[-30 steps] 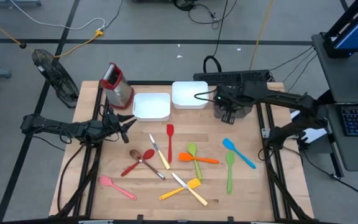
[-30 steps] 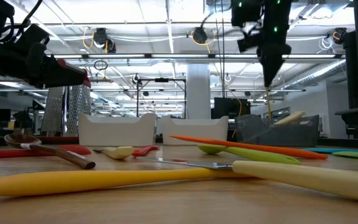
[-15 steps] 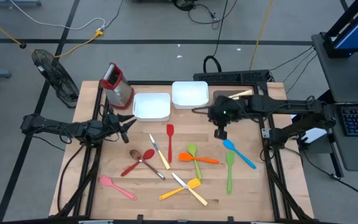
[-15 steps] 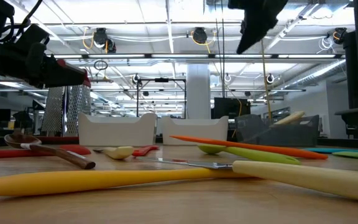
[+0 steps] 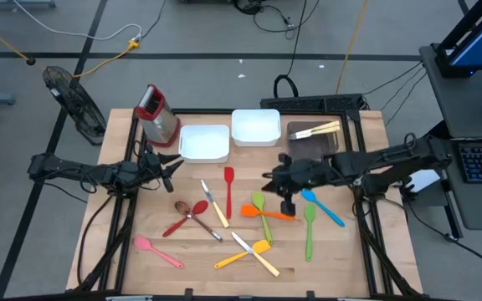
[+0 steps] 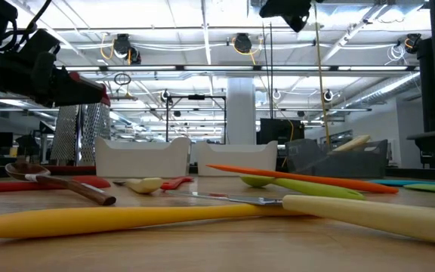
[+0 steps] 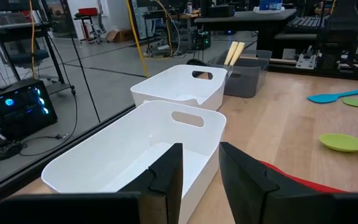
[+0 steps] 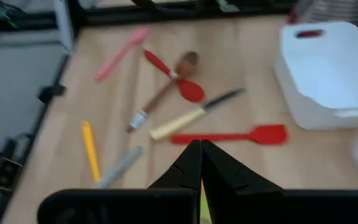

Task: Pick & Place Kitchen Items
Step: Put the yellow knife into the black bin

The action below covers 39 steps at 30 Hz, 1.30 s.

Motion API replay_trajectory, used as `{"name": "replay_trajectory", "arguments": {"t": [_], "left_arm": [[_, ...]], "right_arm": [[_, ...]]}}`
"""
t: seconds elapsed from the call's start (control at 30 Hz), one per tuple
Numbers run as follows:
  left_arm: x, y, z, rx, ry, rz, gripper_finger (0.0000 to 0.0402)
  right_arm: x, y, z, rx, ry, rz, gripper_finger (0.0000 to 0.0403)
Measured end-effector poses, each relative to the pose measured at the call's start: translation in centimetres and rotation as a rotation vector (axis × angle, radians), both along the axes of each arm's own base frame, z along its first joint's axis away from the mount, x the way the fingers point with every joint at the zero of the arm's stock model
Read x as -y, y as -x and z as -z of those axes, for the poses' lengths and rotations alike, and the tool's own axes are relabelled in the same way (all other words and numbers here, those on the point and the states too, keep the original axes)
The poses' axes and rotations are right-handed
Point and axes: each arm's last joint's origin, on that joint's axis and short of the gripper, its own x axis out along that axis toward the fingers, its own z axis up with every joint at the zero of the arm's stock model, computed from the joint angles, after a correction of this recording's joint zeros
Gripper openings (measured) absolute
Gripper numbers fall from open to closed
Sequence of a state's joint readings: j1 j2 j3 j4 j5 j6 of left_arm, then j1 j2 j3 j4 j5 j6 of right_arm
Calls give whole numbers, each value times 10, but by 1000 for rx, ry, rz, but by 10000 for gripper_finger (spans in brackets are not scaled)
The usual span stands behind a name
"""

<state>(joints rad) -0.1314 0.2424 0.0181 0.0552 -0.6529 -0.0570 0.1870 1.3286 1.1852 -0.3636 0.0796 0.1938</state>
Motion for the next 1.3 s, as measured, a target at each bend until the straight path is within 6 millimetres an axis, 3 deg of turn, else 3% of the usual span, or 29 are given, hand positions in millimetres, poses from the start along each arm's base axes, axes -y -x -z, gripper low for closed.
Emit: {"name": "replay_trajectory", "arguments": {"t": [0.3,0.83,1.03,1.3], "left_arm": [[0,0,0,-5,-2,0,106],[0,0,0,-6,-2,1,106],[0,0,0,-5,0,0,106],[0,0,0,-4,6,16,106]], "right_arm": [[-38,7,31,65,-81,-93,0],[-85,28,53,-135,-151,-181,0],[-106,19,71,-289,-161,-272,0],[-122,-1,70,-422,-104,-306,0]]}}
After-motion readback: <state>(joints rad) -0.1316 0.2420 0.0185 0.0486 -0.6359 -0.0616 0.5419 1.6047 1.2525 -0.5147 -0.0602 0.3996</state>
